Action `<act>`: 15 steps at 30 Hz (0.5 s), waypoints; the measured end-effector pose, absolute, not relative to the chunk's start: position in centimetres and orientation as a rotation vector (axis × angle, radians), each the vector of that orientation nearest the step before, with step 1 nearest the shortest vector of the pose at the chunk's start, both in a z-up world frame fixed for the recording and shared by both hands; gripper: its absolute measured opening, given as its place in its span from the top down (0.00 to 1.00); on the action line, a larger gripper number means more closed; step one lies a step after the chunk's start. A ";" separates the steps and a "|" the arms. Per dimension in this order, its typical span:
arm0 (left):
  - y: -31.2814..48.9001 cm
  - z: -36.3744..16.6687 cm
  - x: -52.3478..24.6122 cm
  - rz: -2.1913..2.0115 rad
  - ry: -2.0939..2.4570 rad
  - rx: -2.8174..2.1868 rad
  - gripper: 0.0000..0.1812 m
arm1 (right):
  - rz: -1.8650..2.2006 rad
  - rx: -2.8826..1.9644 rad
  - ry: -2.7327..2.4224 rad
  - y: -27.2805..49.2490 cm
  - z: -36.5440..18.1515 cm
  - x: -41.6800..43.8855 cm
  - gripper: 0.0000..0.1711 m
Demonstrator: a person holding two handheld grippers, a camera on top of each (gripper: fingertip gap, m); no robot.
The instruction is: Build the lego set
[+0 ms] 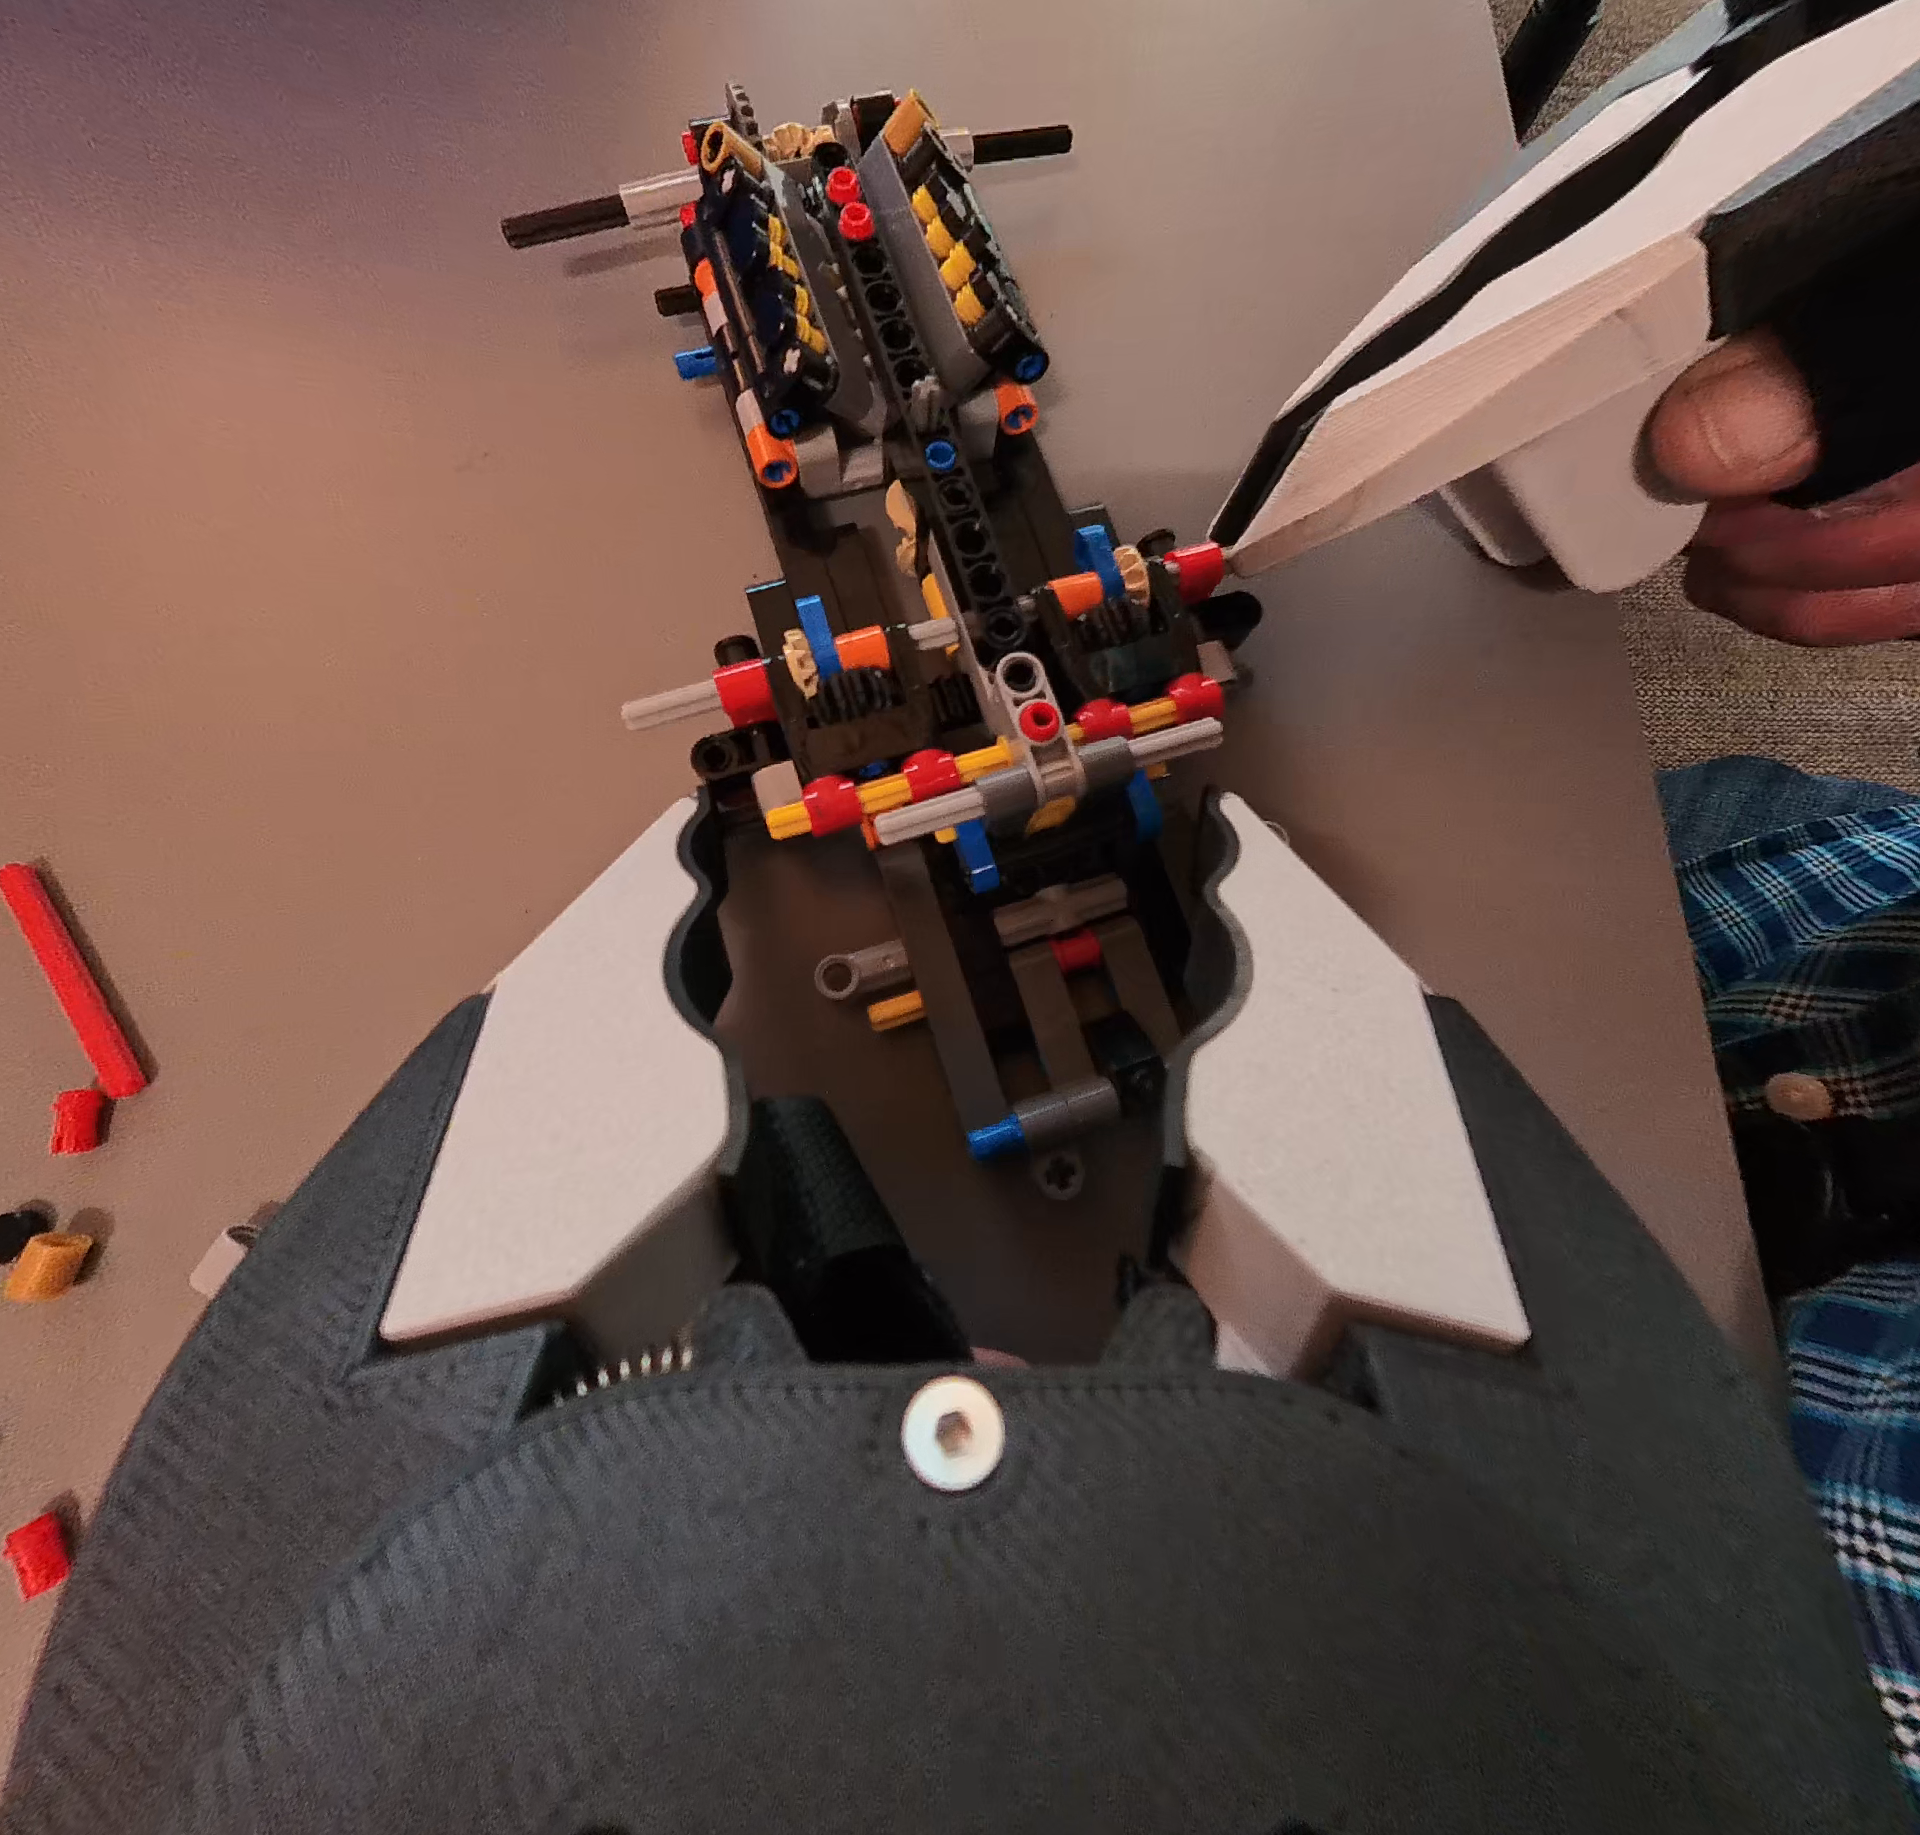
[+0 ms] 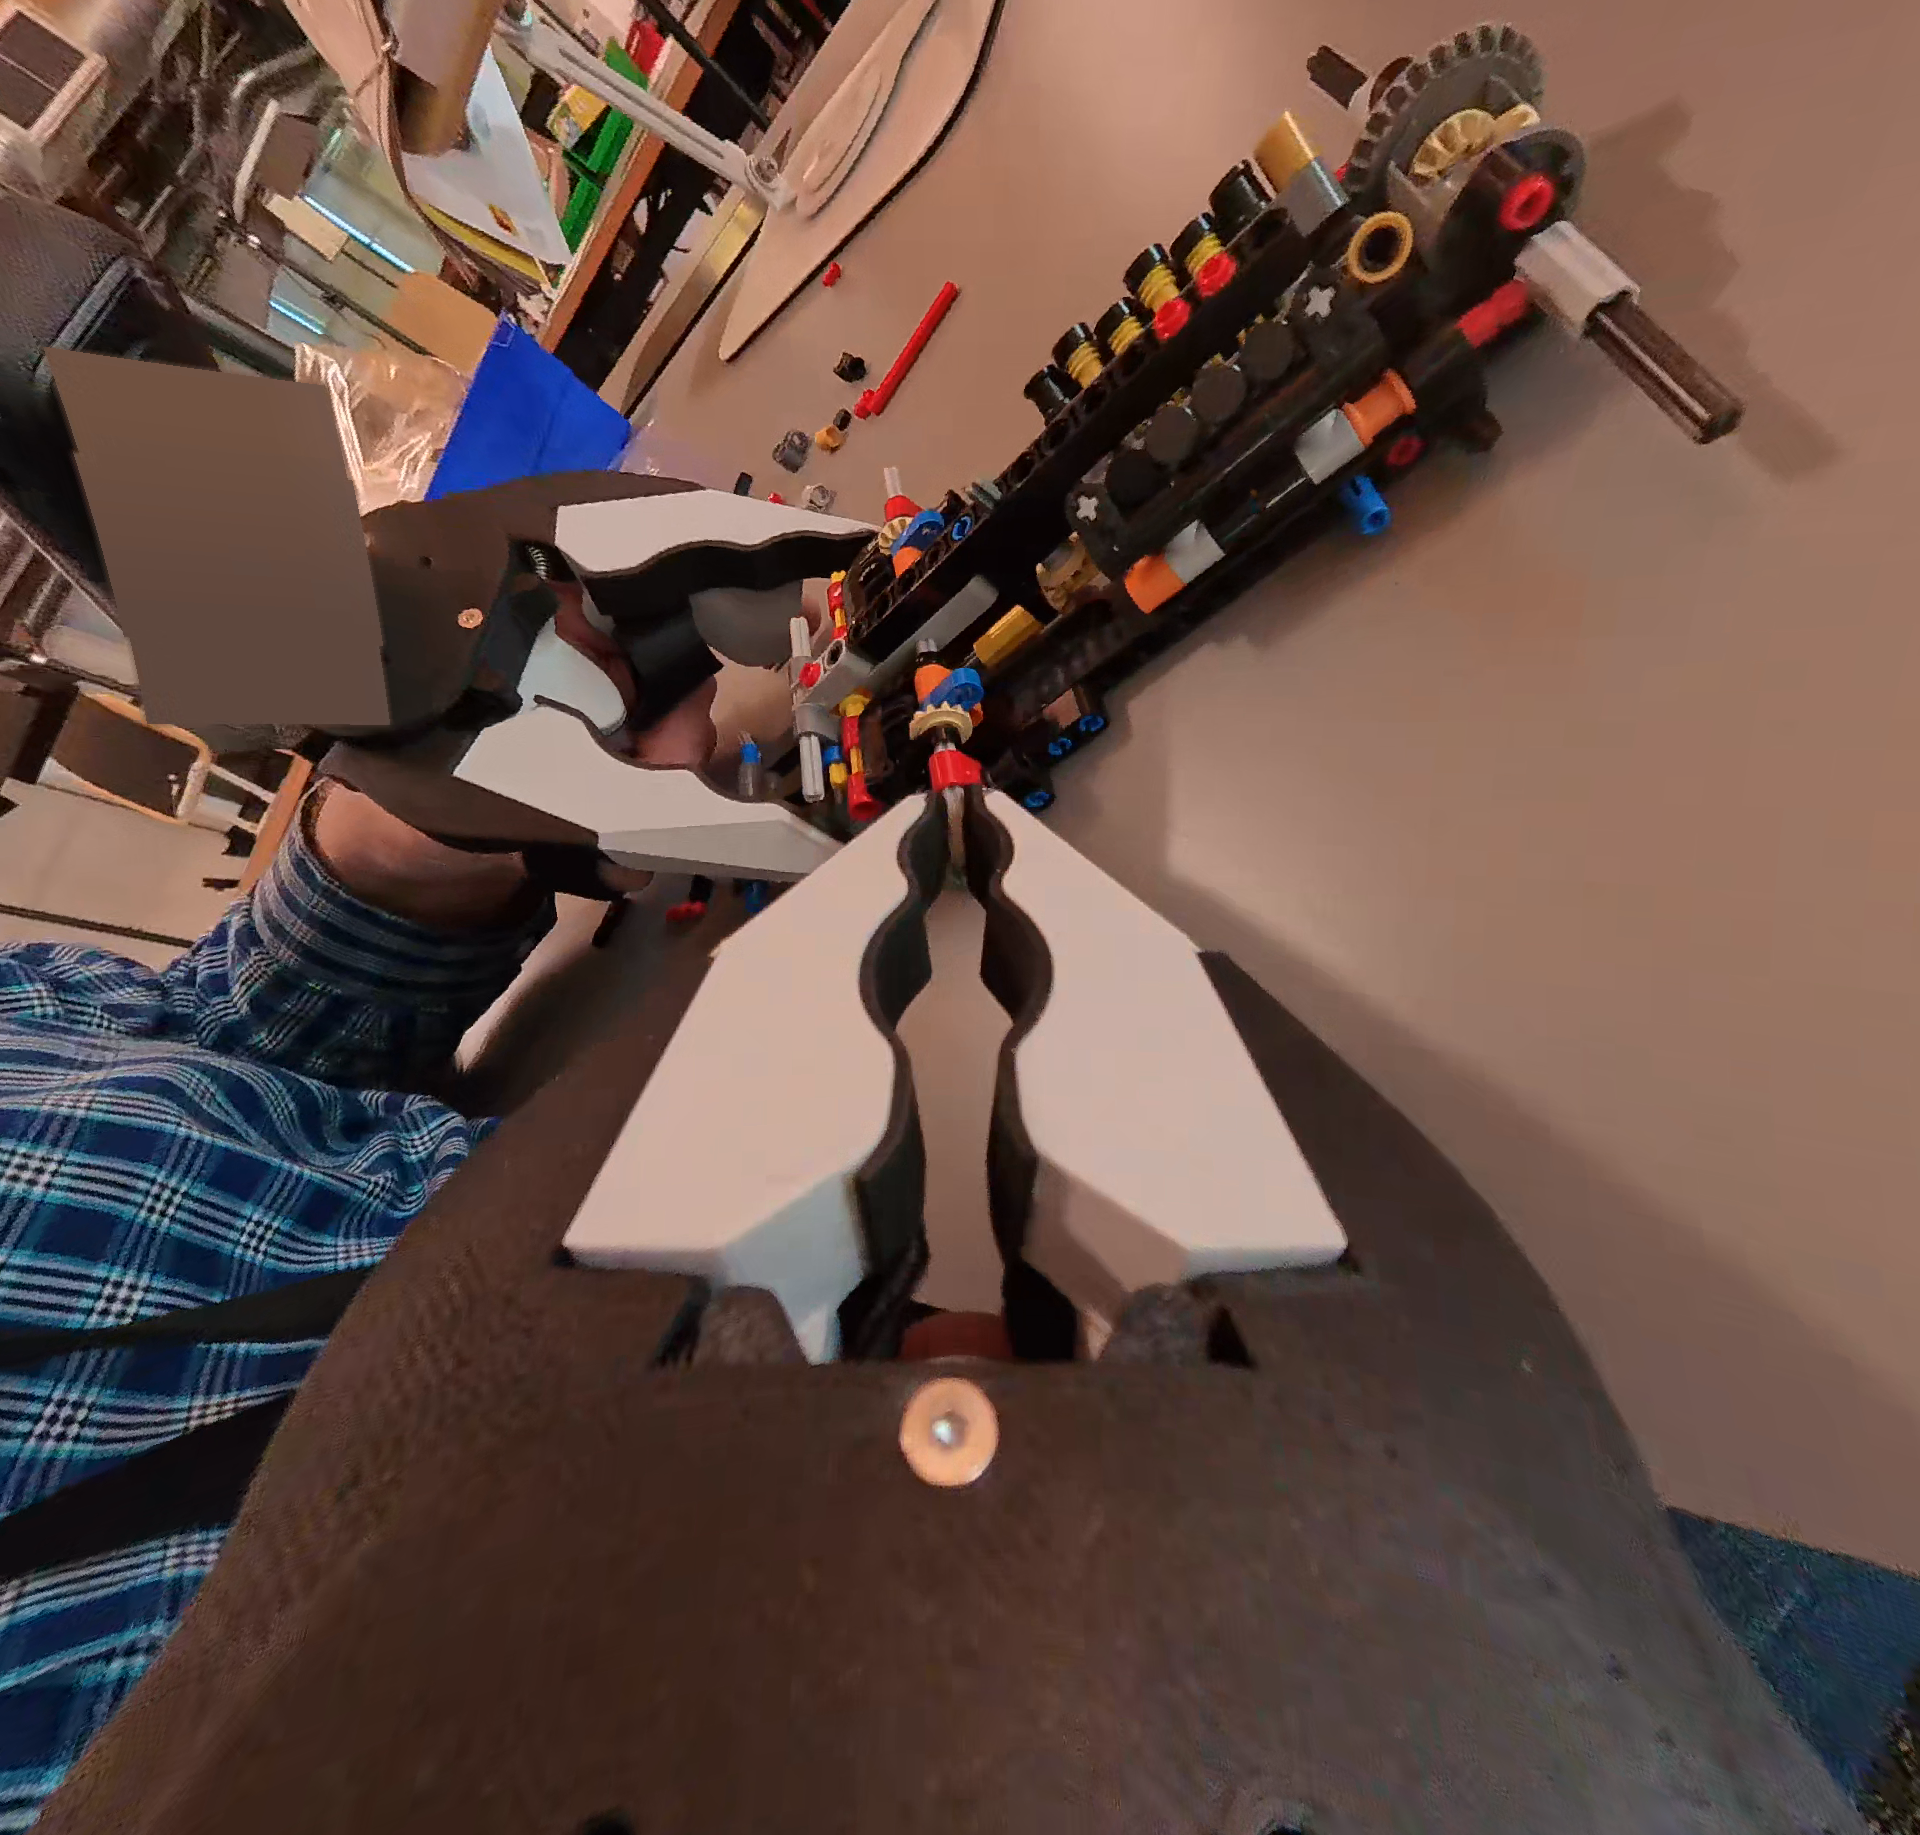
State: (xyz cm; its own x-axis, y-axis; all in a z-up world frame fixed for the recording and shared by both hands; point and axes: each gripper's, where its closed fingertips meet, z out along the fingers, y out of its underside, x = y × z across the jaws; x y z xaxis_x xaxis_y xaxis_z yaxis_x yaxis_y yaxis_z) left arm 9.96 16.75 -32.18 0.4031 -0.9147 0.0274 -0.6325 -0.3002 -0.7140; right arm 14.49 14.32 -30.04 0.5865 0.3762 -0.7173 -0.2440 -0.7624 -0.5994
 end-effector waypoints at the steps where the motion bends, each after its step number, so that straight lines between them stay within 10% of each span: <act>1: 16.8 -32.2 10.0 -0.583 1.313 -2.040 0.51 | 1.183 -2.139 -0.088 14.3 -30.0 14.5 1.00; 15: 17.0 -31.7 10.3 -0.523 1.270 -1.993 0.49 | 1.194 -2.133 -0.033 14.5 -30.0 14.2 1.00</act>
